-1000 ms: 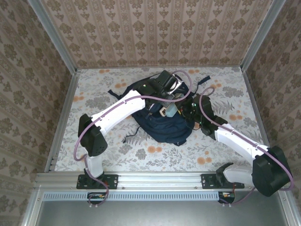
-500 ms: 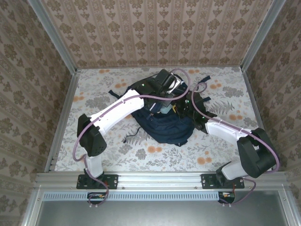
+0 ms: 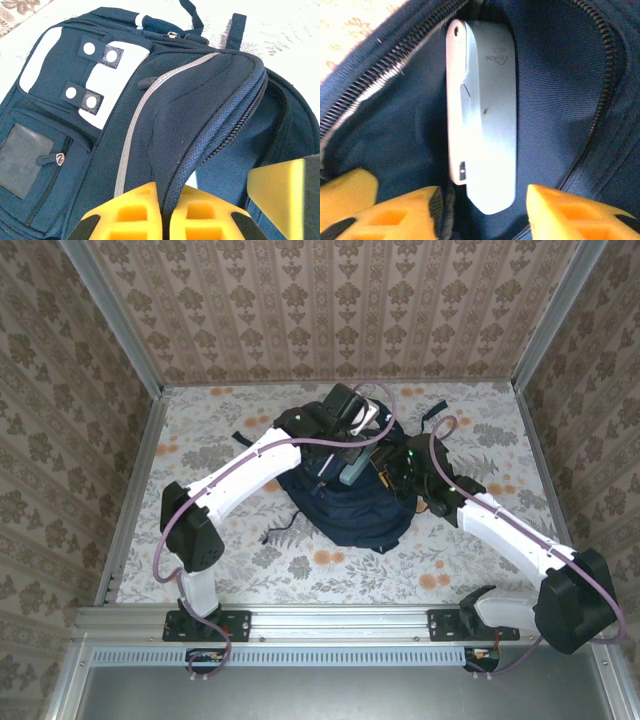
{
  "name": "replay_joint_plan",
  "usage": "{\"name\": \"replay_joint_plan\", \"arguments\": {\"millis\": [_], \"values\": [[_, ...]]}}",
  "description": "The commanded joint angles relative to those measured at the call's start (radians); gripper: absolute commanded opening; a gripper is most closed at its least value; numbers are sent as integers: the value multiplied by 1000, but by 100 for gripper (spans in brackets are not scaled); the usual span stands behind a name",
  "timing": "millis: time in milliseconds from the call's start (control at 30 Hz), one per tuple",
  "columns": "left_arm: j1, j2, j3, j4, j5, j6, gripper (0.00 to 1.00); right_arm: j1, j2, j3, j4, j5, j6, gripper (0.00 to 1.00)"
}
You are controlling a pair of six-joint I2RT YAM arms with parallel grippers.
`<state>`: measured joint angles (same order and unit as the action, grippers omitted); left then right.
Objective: Pack books, pencil case, and school supplies into a backpack
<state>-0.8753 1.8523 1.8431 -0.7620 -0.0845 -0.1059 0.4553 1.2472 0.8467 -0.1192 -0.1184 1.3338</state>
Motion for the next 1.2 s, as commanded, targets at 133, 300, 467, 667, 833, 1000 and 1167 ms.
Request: {"name": "replay_joint_plan", "arguments": {"millis": [133, 300, 467, 667, 833, 1000, 1167], "values": [[10, -84, 15, 124, 84, -33, 0, 15, 131, 80, 35, -108, -56, 22], [13, -76, 19, 141, 118, -53, 0, 17, 238, 115, 101, -127, -72, 10], [18, -57, 33, 166, 162, -87, 0, -15, 300, 86, 272, -145, -105, 3], [38, -28, 38, 172, 187, -128, 10, -70, 172, 51, 164, -171, -205, 14], [81, -72, -31, 196, 220, -184, 43, -119, -15, -5, -150, -77, -324, 35], [152, -165, -162, 214, 239, -257, 63, -193, -175, -98, -329, 6, -393, 46], [270, -282, -403, 289, 301, -416, 68, -152, -247, -39, -481, 94, -479, 57]]}}
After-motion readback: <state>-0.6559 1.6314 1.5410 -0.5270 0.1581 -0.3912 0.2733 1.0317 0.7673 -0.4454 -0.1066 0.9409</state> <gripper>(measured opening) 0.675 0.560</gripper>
